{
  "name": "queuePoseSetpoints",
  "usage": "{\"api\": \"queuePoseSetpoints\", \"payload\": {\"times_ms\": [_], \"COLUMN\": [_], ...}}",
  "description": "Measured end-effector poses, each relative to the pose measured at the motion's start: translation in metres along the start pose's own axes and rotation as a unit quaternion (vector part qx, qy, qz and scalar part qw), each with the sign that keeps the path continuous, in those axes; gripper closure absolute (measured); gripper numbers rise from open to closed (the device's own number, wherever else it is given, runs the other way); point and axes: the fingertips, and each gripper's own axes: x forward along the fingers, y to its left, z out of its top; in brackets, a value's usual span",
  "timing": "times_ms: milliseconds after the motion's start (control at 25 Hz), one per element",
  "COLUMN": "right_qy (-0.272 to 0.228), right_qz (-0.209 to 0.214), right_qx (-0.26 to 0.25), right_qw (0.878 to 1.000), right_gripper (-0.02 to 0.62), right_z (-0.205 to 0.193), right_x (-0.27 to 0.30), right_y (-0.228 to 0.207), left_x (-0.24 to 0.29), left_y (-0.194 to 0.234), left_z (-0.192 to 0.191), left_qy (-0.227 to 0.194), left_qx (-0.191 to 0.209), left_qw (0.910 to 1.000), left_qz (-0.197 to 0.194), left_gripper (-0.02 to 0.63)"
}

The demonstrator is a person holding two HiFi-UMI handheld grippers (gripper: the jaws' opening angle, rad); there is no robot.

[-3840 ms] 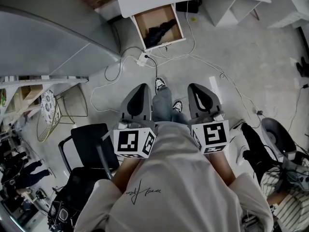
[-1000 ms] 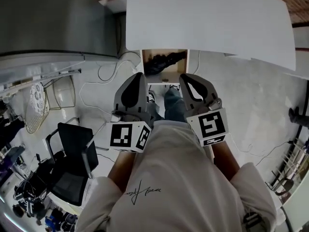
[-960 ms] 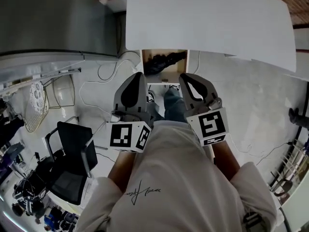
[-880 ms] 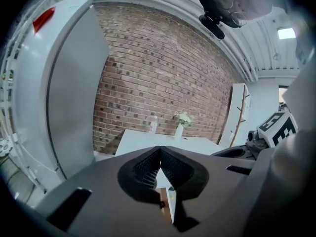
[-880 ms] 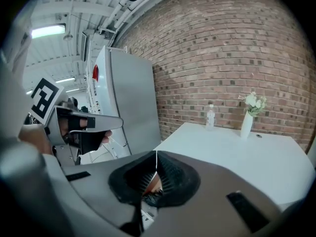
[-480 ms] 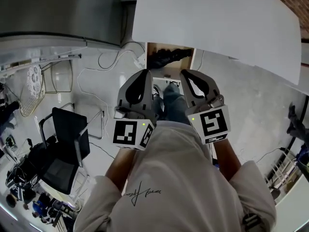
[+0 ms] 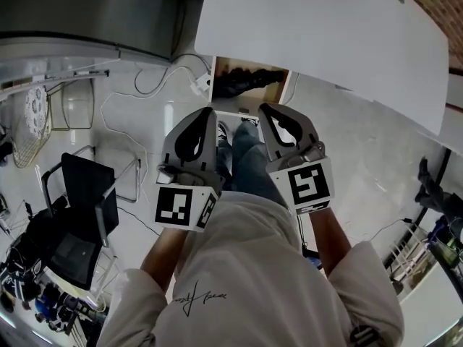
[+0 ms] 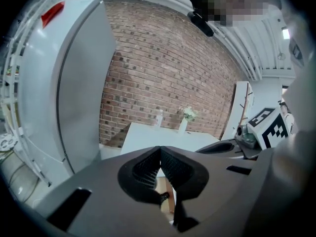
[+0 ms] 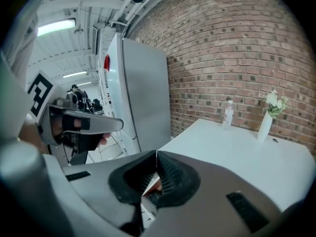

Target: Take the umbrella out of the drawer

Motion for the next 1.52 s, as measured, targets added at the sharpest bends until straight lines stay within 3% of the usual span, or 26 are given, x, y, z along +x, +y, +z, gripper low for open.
{"api": "queuePoseSetpoints", "payload": {"times_ms": [640,880,1520], "right_qy": [0.01,0.023,0.067], "right_qz": [-0.007,-0.009,-0.007], "right_qx": [-0.046,-0.063,-0.105], "right_qw": [0.999,0.998,0.992], "right_gripper": [0.578,0.577,0.569], "right_z": [-0.032,-0.053,-0.112], "right_x": [0.02,0.023,0.071], "right_y": [0.028,0.04,0.029], "left_x": [-0.017,-0.035,-0.018], "left_y": [0.027,0.04,0.054], "left_z": [-0.046,-0.068,-0.107], "left_qy": [0.011,0.011,0.032], "left_qx": [0.018,0.001,-0.004], "left_qw": [0.9998,0.9999,0.9995], "left_qz": [-0.008,0.005,0.004], "left_gripper": [0.588,0.588,0.588]}}
